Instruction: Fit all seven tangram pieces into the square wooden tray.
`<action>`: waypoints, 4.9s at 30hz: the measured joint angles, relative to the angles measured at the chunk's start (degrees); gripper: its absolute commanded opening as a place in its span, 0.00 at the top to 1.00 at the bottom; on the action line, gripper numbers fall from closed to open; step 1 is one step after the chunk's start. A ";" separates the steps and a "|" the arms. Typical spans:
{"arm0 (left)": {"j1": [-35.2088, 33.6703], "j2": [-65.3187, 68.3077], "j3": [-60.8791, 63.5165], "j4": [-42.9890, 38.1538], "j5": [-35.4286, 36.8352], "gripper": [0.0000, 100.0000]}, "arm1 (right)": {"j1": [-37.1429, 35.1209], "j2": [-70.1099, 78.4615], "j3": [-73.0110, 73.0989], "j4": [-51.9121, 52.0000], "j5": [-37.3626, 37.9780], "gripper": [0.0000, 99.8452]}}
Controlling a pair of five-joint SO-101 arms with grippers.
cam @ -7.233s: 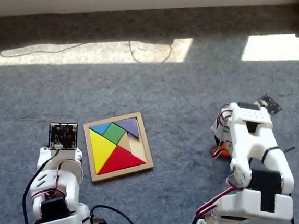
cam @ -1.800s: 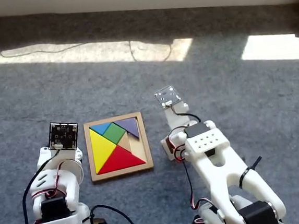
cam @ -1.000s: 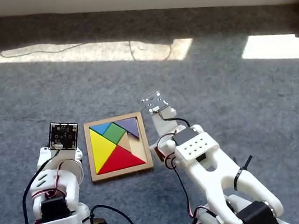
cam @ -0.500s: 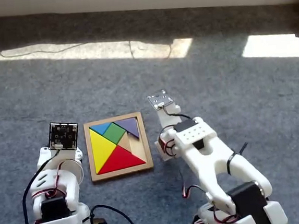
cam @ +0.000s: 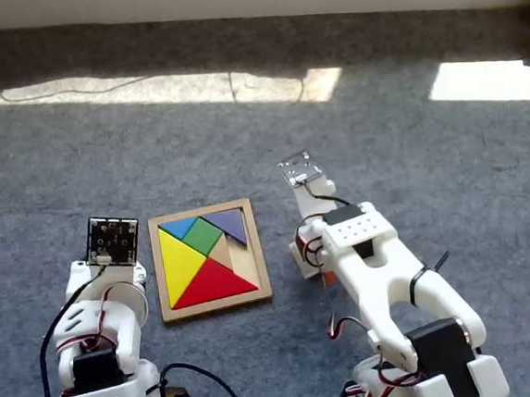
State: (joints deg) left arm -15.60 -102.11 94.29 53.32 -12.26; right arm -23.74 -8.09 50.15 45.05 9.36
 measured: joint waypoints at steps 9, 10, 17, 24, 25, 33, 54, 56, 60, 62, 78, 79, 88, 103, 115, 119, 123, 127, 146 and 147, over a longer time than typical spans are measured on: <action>0.00 0.00 0.00 0.00 0.00 0.99 | -1.85 -16.62 -0.35 6.51 -4.92 1.00; 0.00 0.00 0.00 0.00 0.00 0.99 | -3.34 -18.29 -0.35 6.51 -6.95 1.00; 0.00 0.00 0.00 0.00 0.00 0.99 | -16.18 -20.13 -1.05 2.11 -15.30 0.99; 0.00 0.00 0.00 0.00 0.00 0.99 | -20.57 -20.13 -1.14 -3.87 -17.14 0.99; 0.00 0.00 0.00 0.00 0.00 0.99 | -20.66 -19.78 -1.14 -4.13 -17.14 0.99; 0.00 0.00 0.00 0.00 0.00 0.99 | -23.12 -4.57 -3.34 -4.75 -17.14 0.96; 0.00 0.00 0.00 0.00 0.00 0.99 | -20.75 -5.45 -10.90 2.64 -17.23 0.81; 0.00 0.00 0.00 0.00 0.00 0.99 | -20.04 -7.47 -10.90 2.73 -17.23 0.81; 0.00 0.00 0.00 0.00 0.00 0.99 | -19.78 -8.70 -10.73 2.73 -17.23 0.81; 0.00 0.00 0.00 0.00 0.00 0.99 | -19.78 -8.97 -10.46 2.73 -17.23 0.81; 0.00 0.00 0.00 0.00 0.00 0.99 | -15.91 -9.23 -1.67 -4.40 -17.23 0.81; 0.00 0.00 0.00 0.00 0.00 0.99 | -15.65 -8.97 -1.41 -4.40 -17.23 0.81; 0.00 0.00 0.00 0.00 0.00 0.99 | -15.30 -6.59 -1.41 -4.66 -17.32 0.81; 0.00 0.00 0.00 0.00 0.00 0.99 | -15.38 -0.97 -2.46 -5.54 -17.41 0.81; 0.00 0.00 0.00 0.00 0.00 0.99 | -18.11 0.26 -3.78 -5.63 -17.41 0.81; 0.00 0.00 0.00 0.00 0.00 0.99 | -18.11 -5.80 -2.46 -5.01 -17.32 0.81; 0.00 0.00 0.00 0.00 0.00 0.99 | -18.11 -13.80 2.37 -5.01 -17.32 0.81; 0.00 0.00 0.00 0.00 0.00 0.99 | -19.25 -16.88 4.92 -5.01 -17.32 0.81; 0.00 0.00 0.00 0.00 0.00 0.99 | -21.01 -7.74 4.92 -13.98 -17.32 0.98; 0.00 0.00 0.00 0.00 0.00 0.99 | -21.10 -8.62 5.01 -13.98 -17.32 0.98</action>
State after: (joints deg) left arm -15.60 -102.11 94.29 53.32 -12.26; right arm -44.84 -16.70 55.16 31.08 -7.96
